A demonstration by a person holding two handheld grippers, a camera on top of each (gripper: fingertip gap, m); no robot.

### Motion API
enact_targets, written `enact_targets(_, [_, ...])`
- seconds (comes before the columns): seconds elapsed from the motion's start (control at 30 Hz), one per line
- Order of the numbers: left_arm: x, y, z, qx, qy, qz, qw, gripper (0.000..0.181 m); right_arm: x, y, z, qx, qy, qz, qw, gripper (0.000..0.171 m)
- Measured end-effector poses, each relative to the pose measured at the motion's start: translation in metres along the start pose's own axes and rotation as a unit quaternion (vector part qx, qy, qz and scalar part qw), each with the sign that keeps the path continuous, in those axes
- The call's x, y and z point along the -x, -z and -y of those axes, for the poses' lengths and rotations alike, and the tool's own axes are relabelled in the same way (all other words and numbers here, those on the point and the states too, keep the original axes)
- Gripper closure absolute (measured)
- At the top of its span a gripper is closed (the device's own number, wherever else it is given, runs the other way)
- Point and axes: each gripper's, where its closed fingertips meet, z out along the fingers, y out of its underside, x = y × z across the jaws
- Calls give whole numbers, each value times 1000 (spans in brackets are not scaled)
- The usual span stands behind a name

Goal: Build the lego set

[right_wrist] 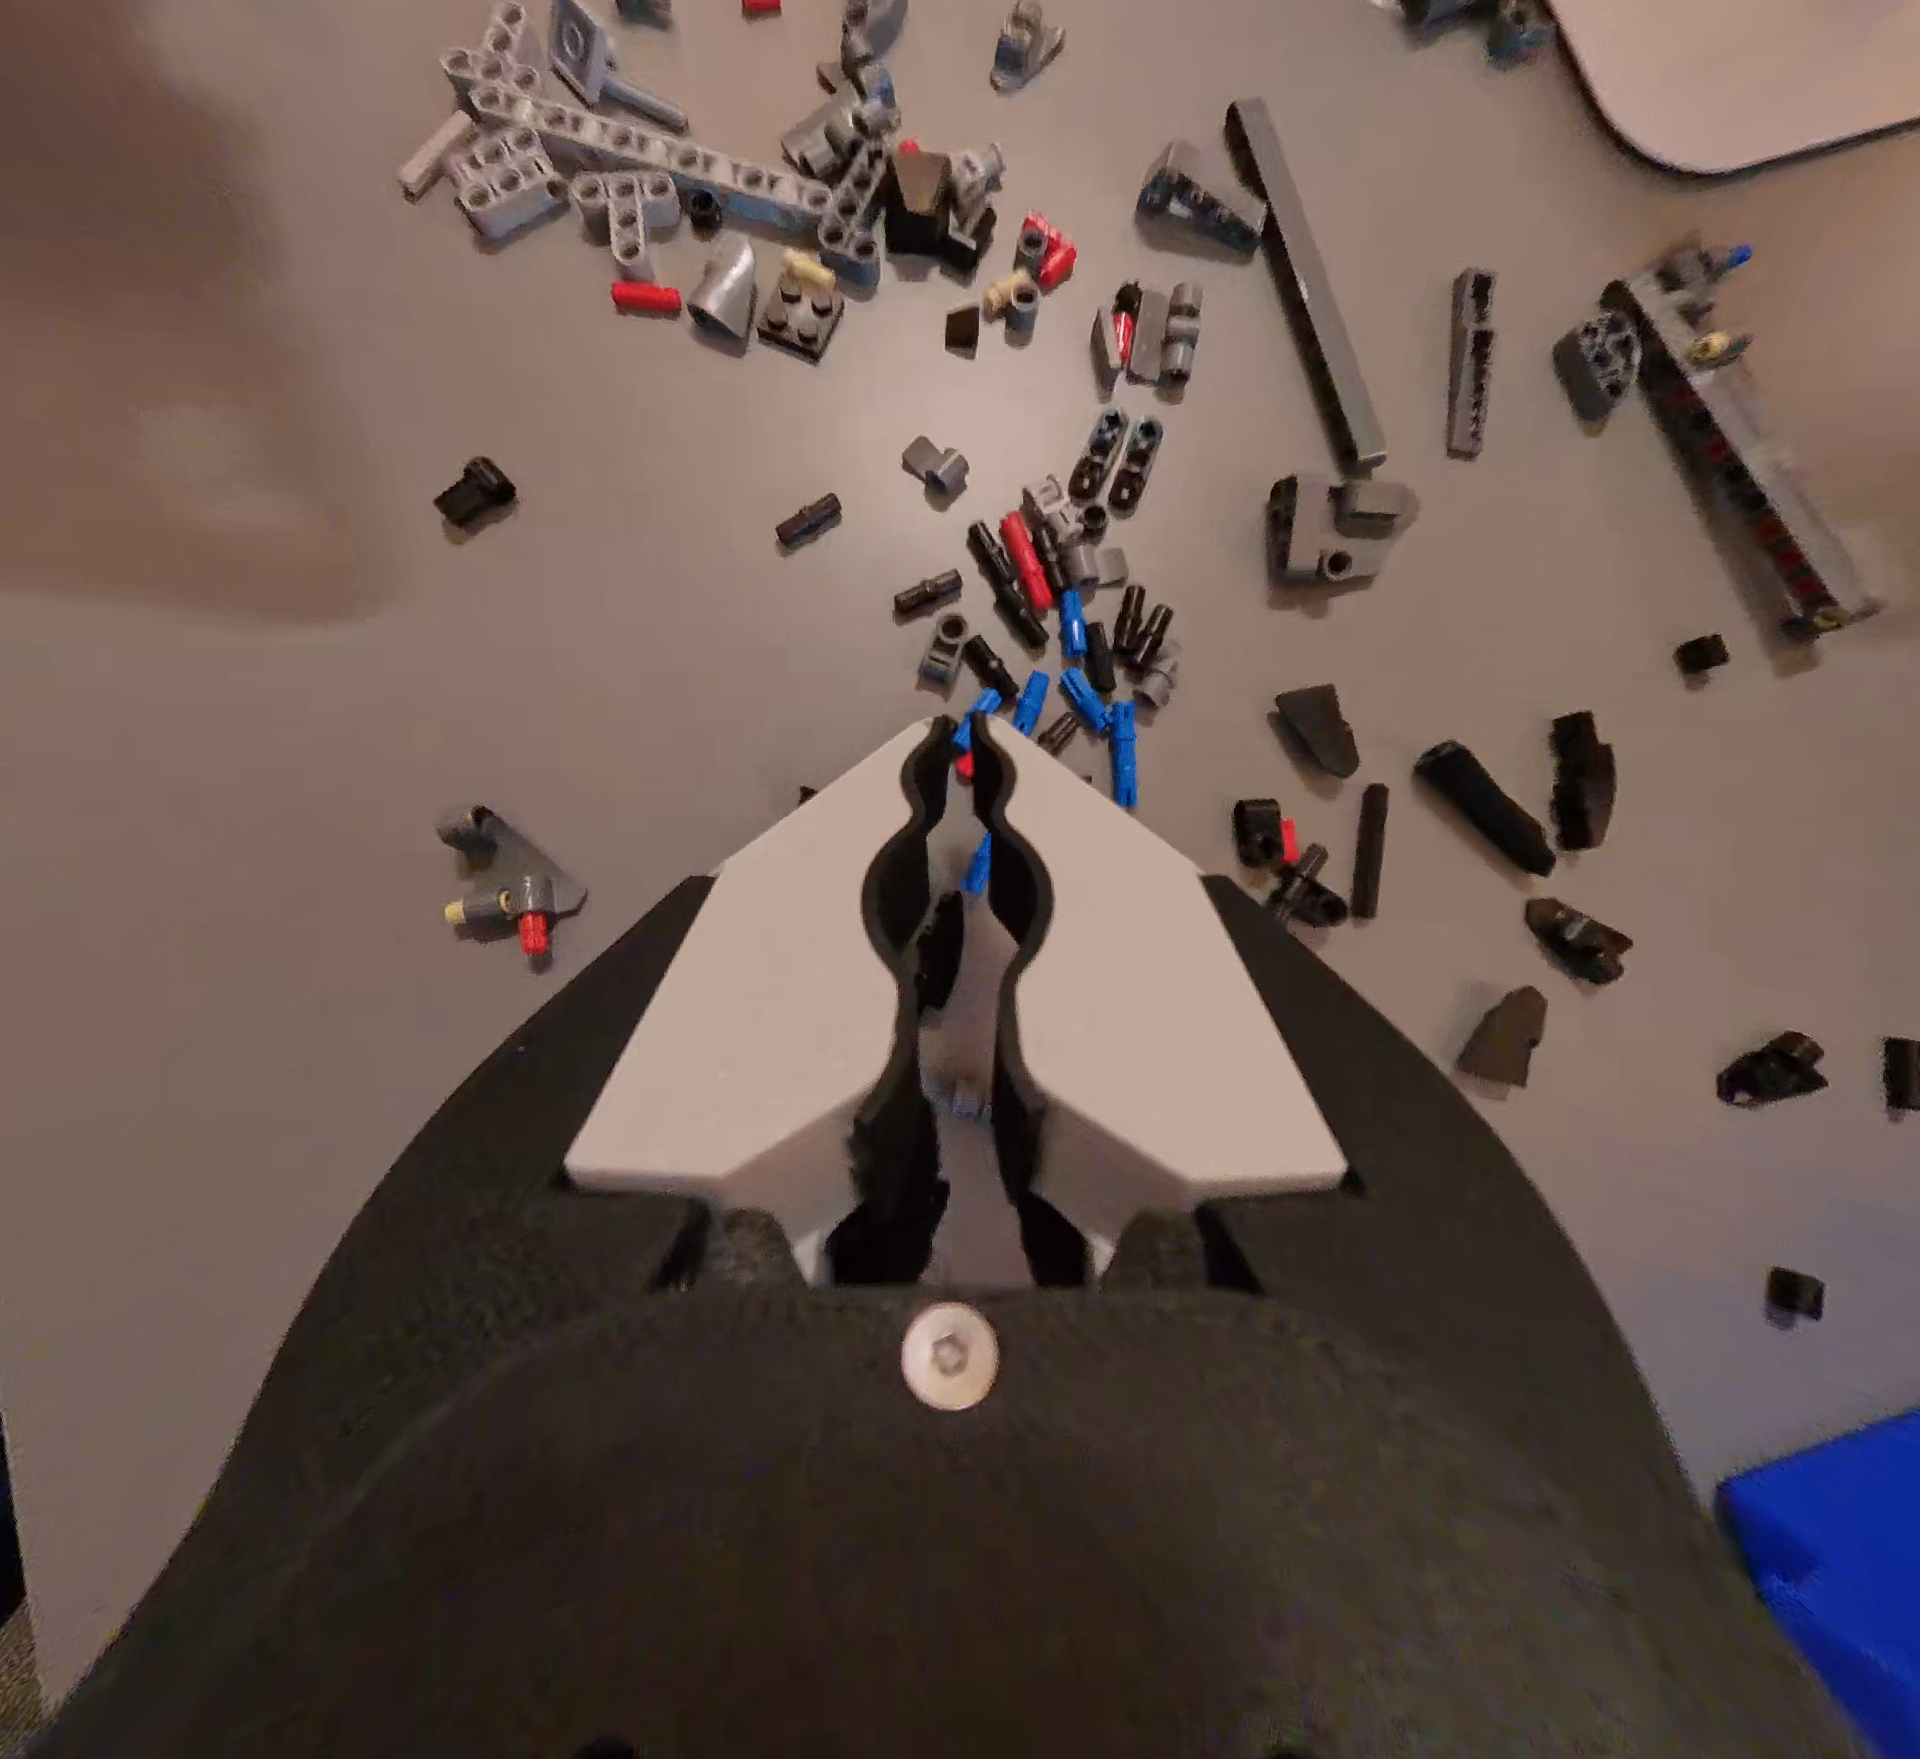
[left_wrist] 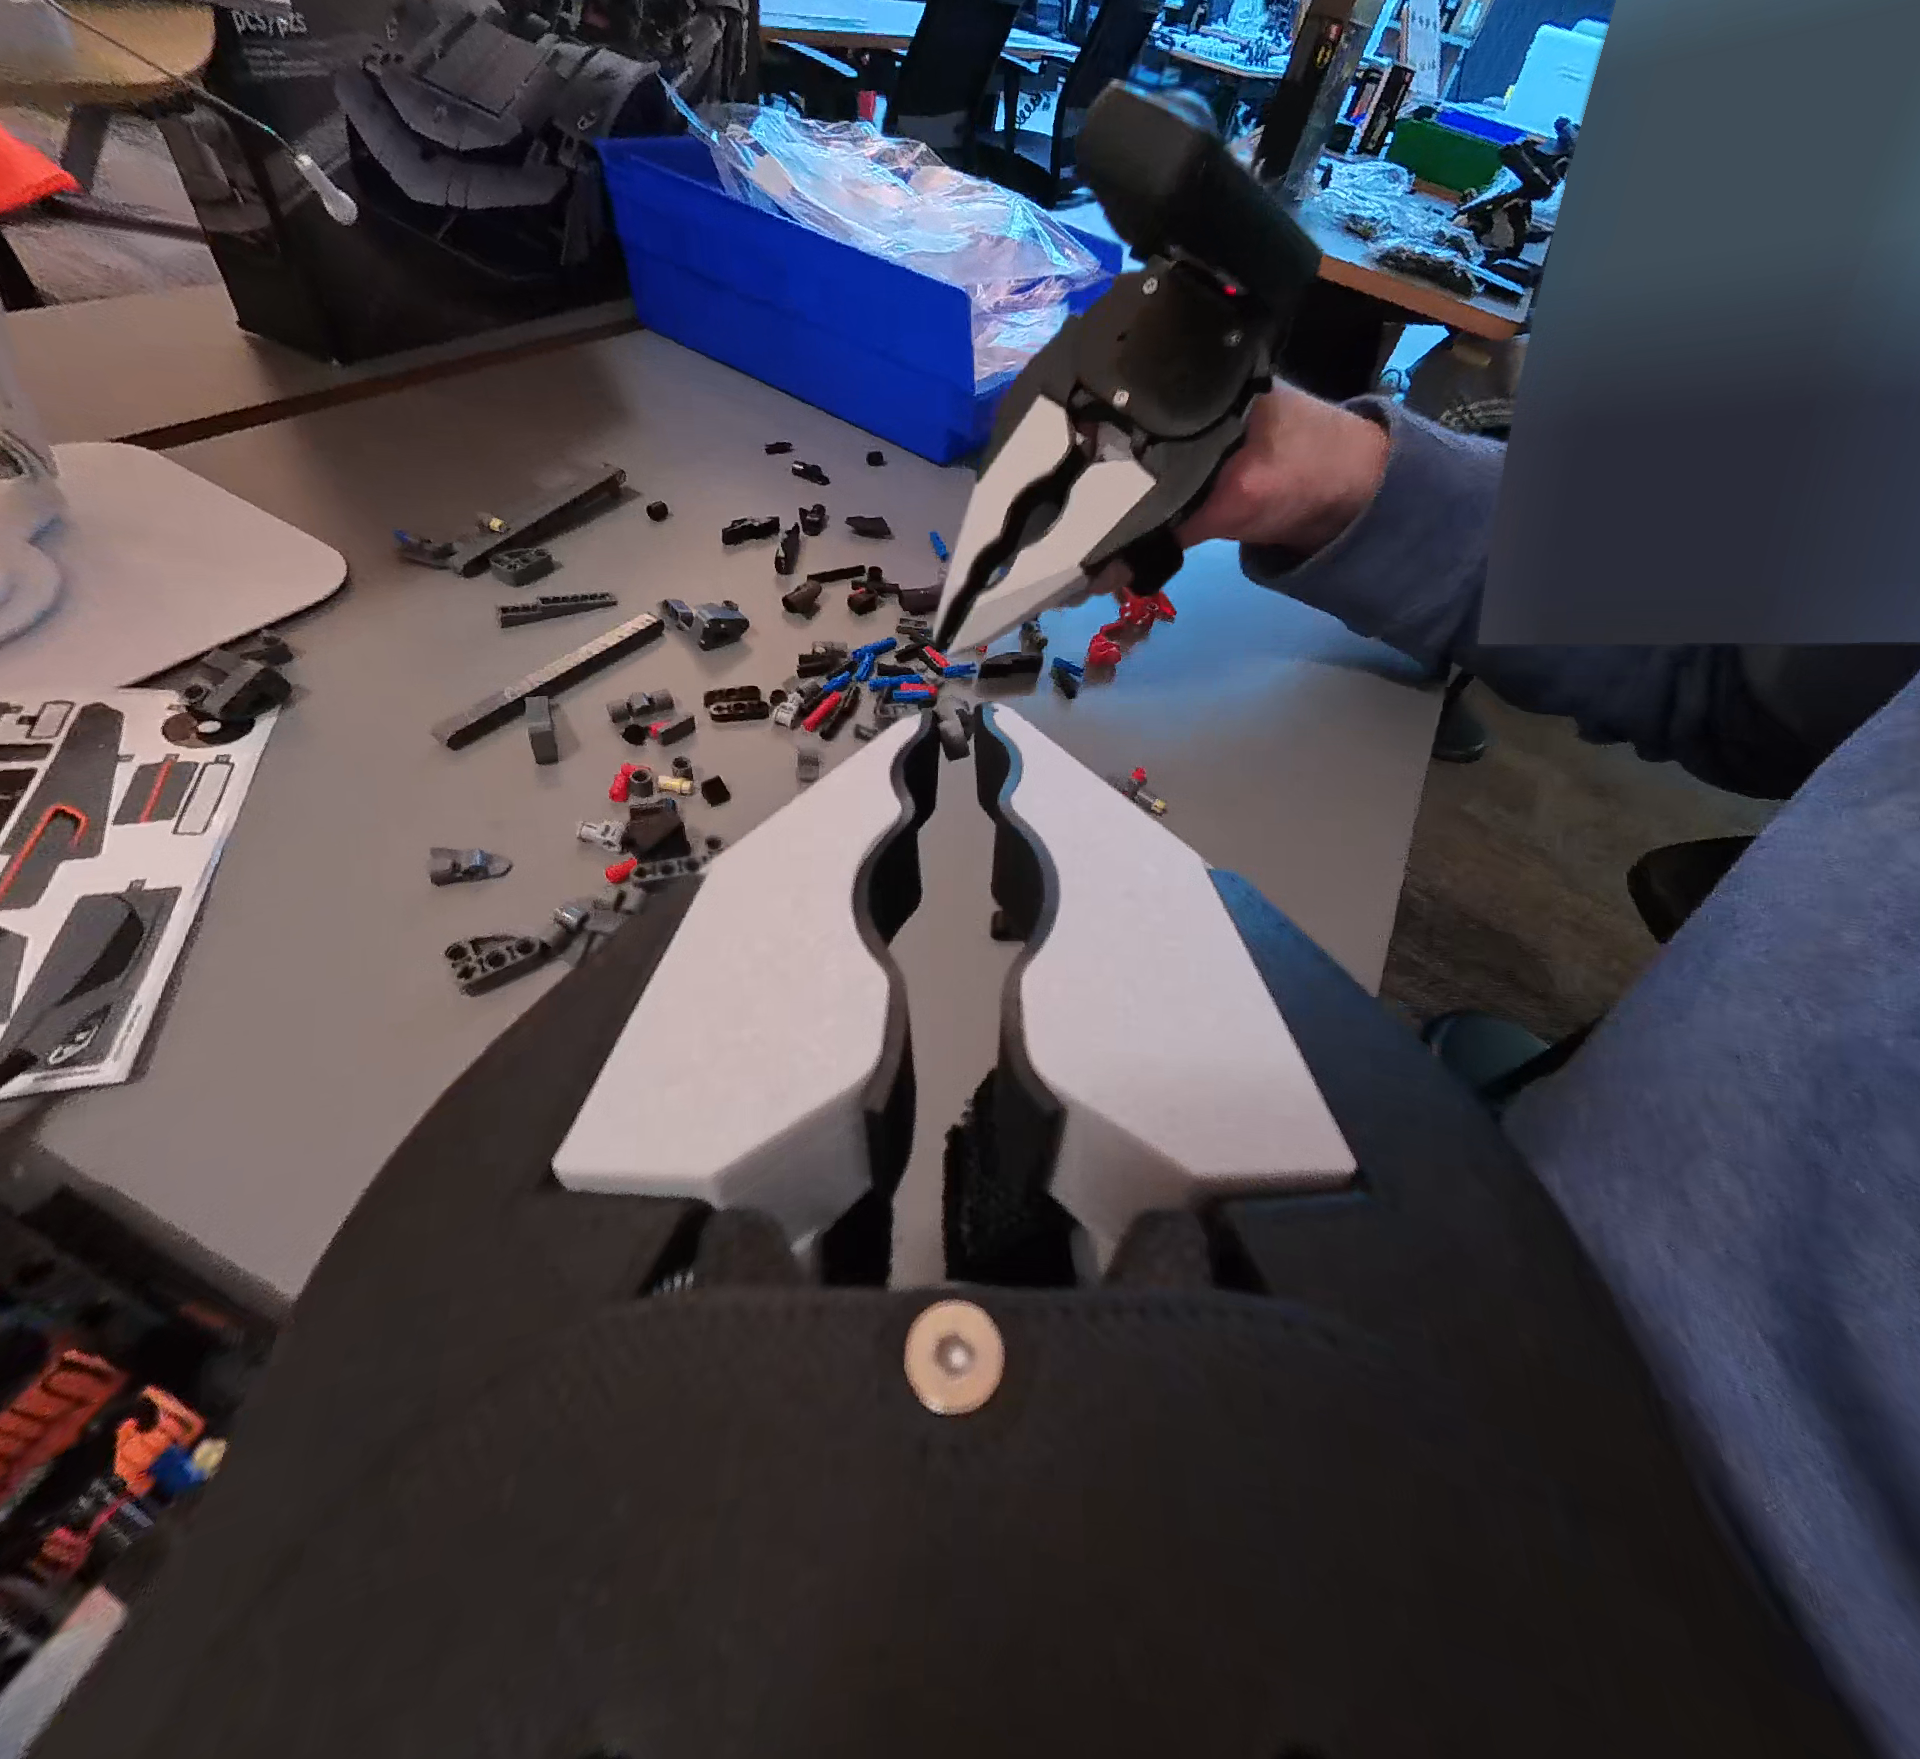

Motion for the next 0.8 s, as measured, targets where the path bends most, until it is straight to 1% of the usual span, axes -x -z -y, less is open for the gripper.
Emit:
enact_targets(0.07, [0,-3,3,2,-2,-5,1000,177,-2,-4,-8,21,-1,-17,1000,171])
enact_targets(0.17, [-1,-7,4,7,-12,-12,1000,177,5,-13,-16,32,-20,-4,999,171])
enact_targets(0.23, [0,-10,2,7,-13,-20,1000,177,0,-18,-21,43,-22,-29,998,170])
enact_targets(0.27, [1,-11,1,5,-15,-25,1000,177,-4,-17,-20,39,-19,-45,998,171])
enact_targets(0.37, [7,-15,-1,3,-21,-40,999,177,-6,-19,-19,41,-21,-58,997,168])
enact_targets(0.47, [16,-15,7,-3,-21,-61,998,177,-10,-19,-19,53,-37,-64,996,163])
enact_targets(0.53, [23,-16,13,-5,-20,-73,997,177,-11,-20,-19,54,-44,-60,996,163])
enact_targets(0.6, [29,-17,16,-1,-21,-79,997,177,-15,-16,-17,57,-34,-73,995,163])
enact_targets(0.67, [31,-17,21,1,-21,-80,997,177,-16,-15,-19,67,-32,-68,995,164])
enact_targets(0.73, [29,-16,25,1,-26,-79,997,177,-13,-16,-16,50,-39,-49,997,166])
enact_targets(0.8, [24,-16,27,8,-30,-77,997,177,-13,-18,-17,51,-37,-44,997,165])
